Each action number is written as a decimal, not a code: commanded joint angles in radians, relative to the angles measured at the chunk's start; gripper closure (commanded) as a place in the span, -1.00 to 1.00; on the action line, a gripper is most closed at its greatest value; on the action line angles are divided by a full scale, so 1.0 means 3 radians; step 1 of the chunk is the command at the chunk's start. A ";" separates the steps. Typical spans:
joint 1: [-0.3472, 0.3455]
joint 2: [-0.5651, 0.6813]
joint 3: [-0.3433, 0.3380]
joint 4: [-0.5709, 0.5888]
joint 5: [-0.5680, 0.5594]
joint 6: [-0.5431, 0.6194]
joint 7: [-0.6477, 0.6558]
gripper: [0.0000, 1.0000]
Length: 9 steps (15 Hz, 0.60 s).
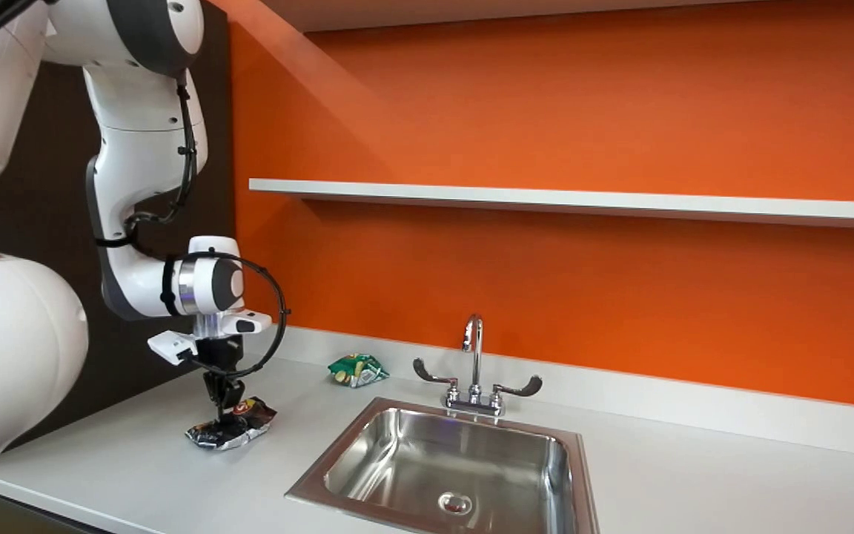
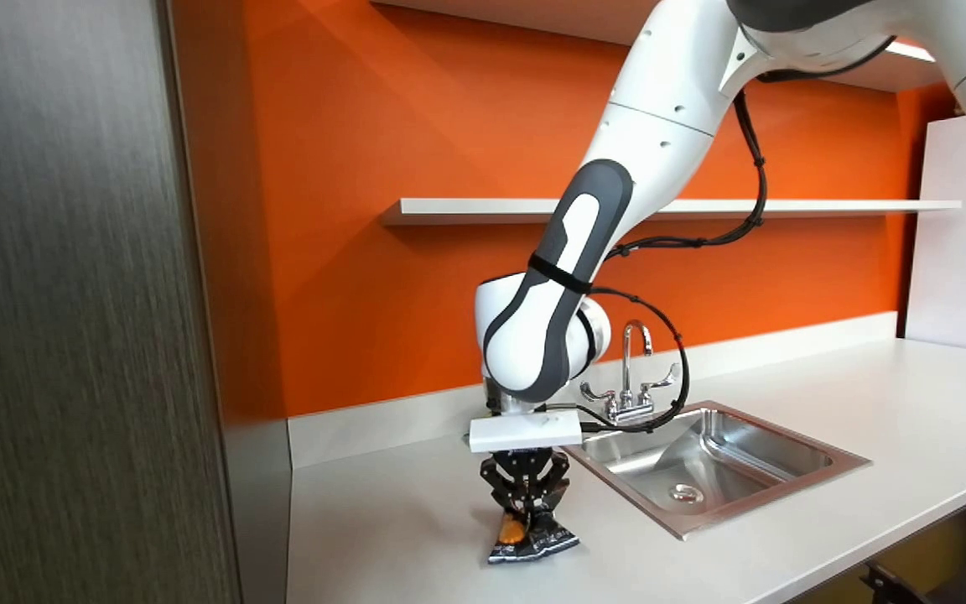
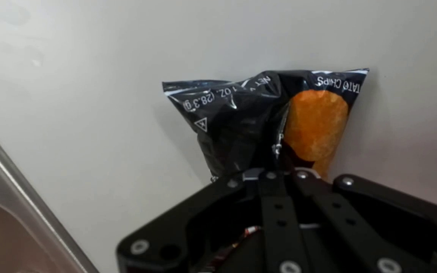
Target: Put the snack packet onto the shelf
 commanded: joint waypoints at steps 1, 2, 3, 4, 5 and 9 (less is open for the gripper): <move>0.0008 -0.0088 -0.0043 0.0050 -0.0045 -0.0048 -0.0045 1.00; -0.0006 -0.0138 -0.0041 0.0055 -0.0040 -0.0064 -0.0073 1.00; -0.0006 -0.0184 -0.0056 0.0060 -0.0060 -0.0072 -0.0079 1.00; -0.0019 -0.0251 -0.0058 0.0062 -0.0064 -0.0103 -0.0109 1.00; -0.0027 -0.0308 -0.0065 0.0061 -0.0074 -0.0115 -0.0125 1.00; -0.0121 -0.0658 -0.0028 -0.0021 -0.0063 -0.0245 -0.0327 1.00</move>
